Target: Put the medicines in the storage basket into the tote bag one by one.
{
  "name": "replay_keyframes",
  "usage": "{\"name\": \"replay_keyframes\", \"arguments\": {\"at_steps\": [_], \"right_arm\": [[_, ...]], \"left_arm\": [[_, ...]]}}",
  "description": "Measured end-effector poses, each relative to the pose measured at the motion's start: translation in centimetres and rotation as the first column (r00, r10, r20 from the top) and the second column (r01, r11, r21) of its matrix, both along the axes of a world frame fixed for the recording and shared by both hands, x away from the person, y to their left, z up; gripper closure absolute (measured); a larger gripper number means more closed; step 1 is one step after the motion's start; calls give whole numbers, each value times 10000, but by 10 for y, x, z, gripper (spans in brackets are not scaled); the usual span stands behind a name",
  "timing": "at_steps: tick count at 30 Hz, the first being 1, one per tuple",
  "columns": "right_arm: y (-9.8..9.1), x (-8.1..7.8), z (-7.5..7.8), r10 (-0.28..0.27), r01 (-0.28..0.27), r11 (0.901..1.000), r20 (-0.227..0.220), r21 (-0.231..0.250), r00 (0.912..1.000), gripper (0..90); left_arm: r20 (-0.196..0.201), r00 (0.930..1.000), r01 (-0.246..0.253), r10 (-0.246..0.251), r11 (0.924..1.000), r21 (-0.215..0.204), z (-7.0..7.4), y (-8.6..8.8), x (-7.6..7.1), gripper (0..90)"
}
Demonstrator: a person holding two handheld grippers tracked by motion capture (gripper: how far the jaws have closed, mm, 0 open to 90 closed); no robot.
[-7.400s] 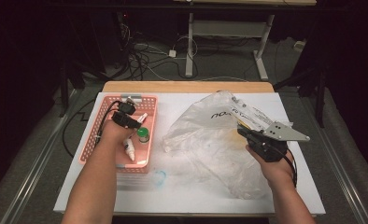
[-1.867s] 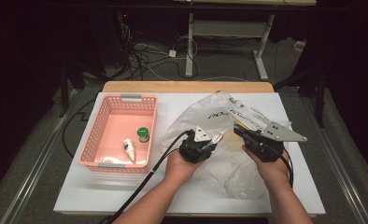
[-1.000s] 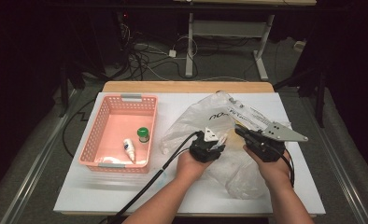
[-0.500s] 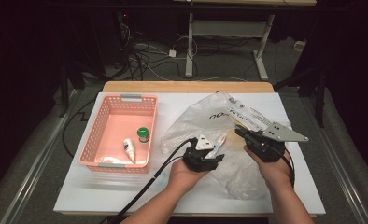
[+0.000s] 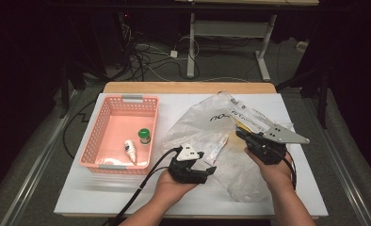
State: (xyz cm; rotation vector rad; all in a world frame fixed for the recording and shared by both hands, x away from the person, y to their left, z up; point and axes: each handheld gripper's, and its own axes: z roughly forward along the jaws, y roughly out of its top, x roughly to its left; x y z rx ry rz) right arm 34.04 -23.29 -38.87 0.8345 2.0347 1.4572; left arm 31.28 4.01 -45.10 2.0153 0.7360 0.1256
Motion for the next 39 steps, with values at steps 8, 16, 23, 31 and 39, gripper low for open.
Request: {"name": "replay_keyframes", "arguments": {"at_steps": [8, 16, 23, 31, 39], "right_arm": [[-1, -1, 1, -60, 60, 10000, 57, -10, 10000, 900], [-3, -1, 1, -106, 106, 9999, 63, -57, 9999, 900], [-5, -1, 2, -127, 127, 9999, 88, -1, 9999, 900], [-6, -1, 3, -152, 152, 9999, 59, 63, 9999, 900], [-6, -1, 2, -107, 107, 9999, 106, 21, 9999, 900]], "left_arm": [[-133, 9999, -101, 101, 9999, -41, 9, 22, -14, 112], [-163, 9991, -395, 393, 9992, -86, 12, 41, -23, 0], [-34, 9960, -890, 890, 9957, -251, 25, 64, -22, 0], [208, 9842, -1761, 1759, 9843, 70, 30, 97, -19, 0], [260, 9680, -2502, 2497, 9681, 165, 31, 123, -9, 0]]}}
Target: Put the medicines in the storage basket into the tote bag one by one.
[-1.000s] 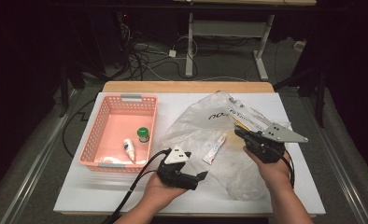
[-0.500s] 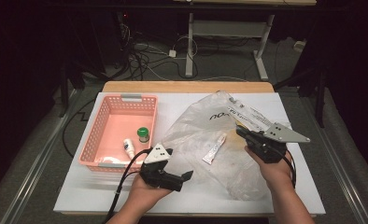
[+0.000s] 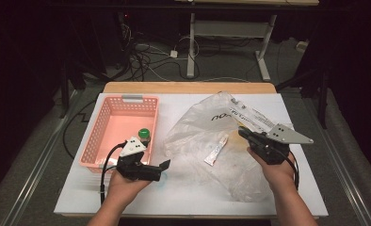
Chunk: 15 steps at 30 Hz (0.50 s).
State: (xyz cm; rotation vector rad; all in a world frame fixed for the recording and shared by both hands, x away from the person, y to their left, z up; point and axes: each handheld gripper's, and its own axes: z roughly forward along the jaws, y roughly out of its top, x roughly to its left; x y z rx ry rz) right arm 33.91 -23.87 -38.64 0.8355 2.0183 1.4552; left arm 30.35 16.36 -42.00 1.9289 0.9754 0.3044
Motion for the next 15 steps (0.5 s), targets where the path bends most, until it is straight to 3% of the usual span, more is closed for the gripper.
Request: {"name": "replay_keyframes", "arguments": {"at_steps": [4, 9, 11, 15], "right_arm": [[0, 0, 0, -23, 23, 10000, 9, -17, 10000, 900], [0, 0, 0, -35, 35, 10000, 7, -29, 10000, 900], [0, 0, 0, -7, 7, 10000, 0, -14, 10000, 900], [-1, 0, 0, -50, 50, 10000, 1, -24, 10000, 900]], "left_arm": [[-58, 9994, -348, 347, 9992, -190, 0, 14, 4, 0], [-87, 9961, -876, 875, 9960, -144, -1, 33, 9, 0], [40, 9927, -1203, 1203, 9926, 142, -1, 38, 10, 0], [-56, 9890, -1475, 1476, 9889, 173, -3, 47, 13, 0]]}}
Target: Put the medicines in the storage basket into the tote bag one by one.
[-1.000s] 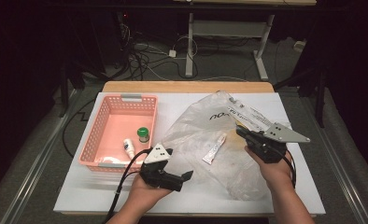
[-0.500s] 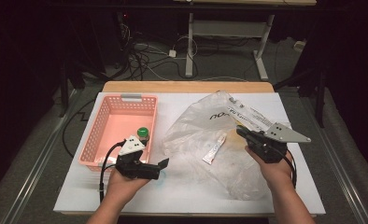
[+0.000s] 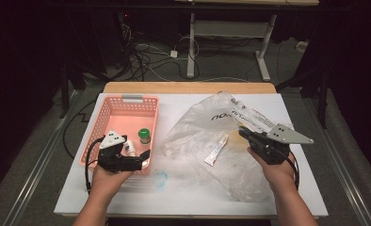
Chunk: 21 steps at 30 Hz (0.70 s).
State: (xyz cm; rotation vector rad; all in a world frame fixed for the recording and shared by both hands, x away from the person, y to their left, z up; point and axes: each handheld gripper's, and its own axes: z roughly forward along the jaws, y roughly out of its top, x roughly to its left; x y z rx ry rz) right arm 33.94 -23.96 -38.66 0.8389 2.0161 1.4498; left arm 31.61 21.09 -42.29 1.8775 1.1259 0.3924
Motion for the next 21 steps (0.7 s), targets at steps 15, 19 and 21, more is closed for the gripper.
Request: {"name": "replay_keyframes", "arguments": {"at_steps": [15, 19, 21], "right_arm": [[-1, 0, 0, -1, 2, 10000, -23, 33, 10000, 900], [-1, -1, 1, -25, 25, 10000, 44, 32, 10000, 900], [-2, -1, 2, -36, 35, 9999, 31, 102, 10000, 900]], "left_arm": [[-29, 9986, -534, 533, 9985, -105, -2, 19, 4, 0], [-98, 9995, -314, 312, 9993, -183, 0, 15, 7, 0], [-130, 9998, -165, 161, 9992, -370, 5, 12, 13, 0]]}}
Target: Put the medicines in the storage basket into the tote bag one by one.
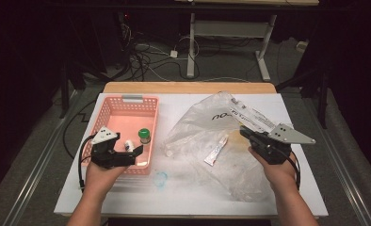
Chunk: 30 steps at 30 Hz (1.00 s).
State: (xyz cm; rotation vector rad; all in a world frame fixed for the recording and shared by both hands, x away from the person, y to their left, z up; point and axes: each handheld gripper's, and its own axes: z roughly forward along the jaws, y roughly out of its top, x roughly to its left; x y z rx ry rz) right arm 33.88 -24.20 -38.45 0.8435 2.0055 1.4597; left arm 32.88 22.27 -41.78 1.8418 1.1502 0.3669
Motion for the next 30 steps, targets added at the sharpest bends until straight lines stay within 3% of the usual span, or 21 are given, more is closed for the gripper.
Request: {"name": "replay_keyframes", "arguments": {"at_steps": [7, 18, 21, 25, 30], "right_arm": [[1, 0, 0, 6, -6, 10000, -45, 29, 10000, 900], [1, 1, -2, 4, -4, 10000, -91, 5, 10000, 900], [1, 1, -2, 15, -15, 10000, -93, 4, 10000, 900], [1, 2, -2, 26, -26, 10000, -66, -14, 10000, 900], [0, 1, -2, 40, -40, 10000, -47, -6, 10000, 900]], "left_arm": [[26, 9999, 170, -170, 9998, 107, 12, -11, 22, 0], [-279, 9996, 38, -23, 9985, 550, 4, -14, 61, 4], [-528, 9984, -184, 220, 9975, 680, 1, -10, 71, 38], [-961, 9948, -246, 348, 9942, 1049, -4, -10, 81, 84], [-1463, 9886, -169, 343, 9928, 1182, -12, -10, 88, 141]]}}
